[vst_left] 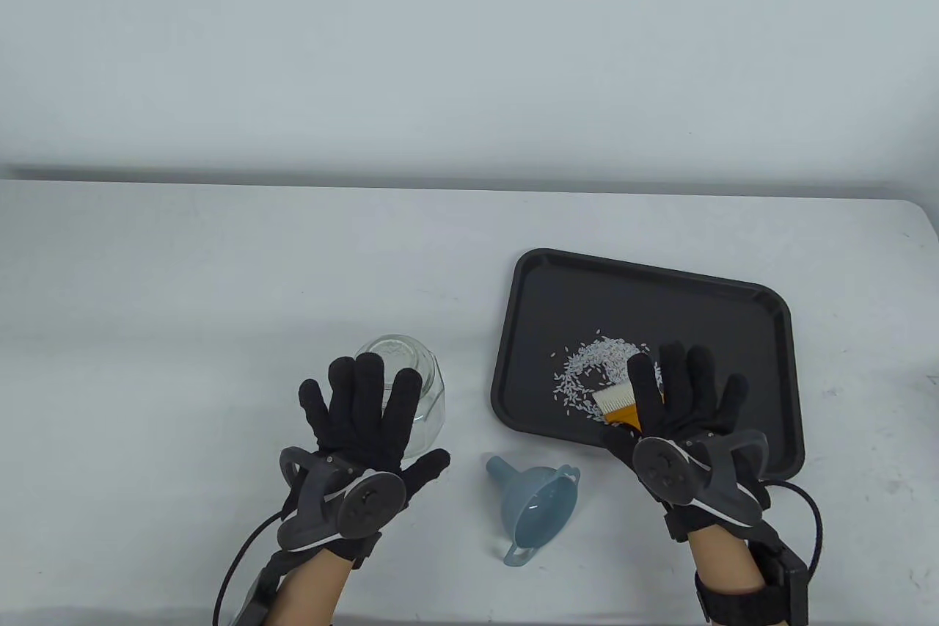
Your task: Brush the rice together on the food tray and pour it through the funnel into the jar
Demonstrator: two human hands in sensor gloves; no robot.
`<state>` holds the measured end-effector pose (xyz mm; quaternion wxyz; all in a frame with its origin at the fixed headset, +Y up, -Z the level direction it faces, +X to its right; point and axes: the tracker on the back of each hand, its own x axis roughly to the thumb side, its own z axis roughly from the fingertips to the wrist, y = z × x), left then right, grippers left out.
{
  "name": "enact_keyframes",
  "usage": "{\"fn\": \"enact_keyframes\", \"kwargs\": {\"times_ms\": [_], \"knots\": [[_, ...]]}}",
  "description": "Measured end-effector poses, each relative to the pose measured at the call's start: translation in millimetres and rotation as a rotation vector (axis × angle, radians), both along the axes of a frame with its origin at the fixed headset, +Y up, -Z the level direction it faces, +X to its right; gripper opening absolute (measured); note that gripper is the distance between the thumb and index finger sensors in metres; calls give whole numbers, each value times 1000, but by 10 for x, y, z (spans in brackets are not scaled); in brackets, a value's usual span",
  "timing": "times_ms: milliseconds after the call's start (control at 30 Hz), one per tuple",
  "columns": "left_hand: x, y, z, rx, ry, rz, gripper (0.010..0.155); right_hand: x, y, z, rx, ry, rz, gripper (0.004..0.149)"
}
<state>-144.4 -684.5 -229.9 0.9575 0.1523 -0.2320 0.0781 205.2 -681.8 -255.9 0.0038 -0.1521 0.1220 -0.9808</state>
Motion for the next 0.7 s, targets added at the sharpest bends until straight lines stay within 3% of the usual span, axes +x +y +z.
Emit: {"fn": "enact_keyframes", "kwargs": {"times_ms": [333, 467, 700], "knots": [[-34, 75, -59, 18, 21, 30, 95, -26, -14, -9, -14, 2, 18, 89], [-86, 133, -129, 24, 51, 115, 93, -29, -15, -10, -21, -1, 21, 89], [-145, 119, -324, -103, 72, 316, 89, -22, -23, -18, -36, -10, 18, 89]]}}
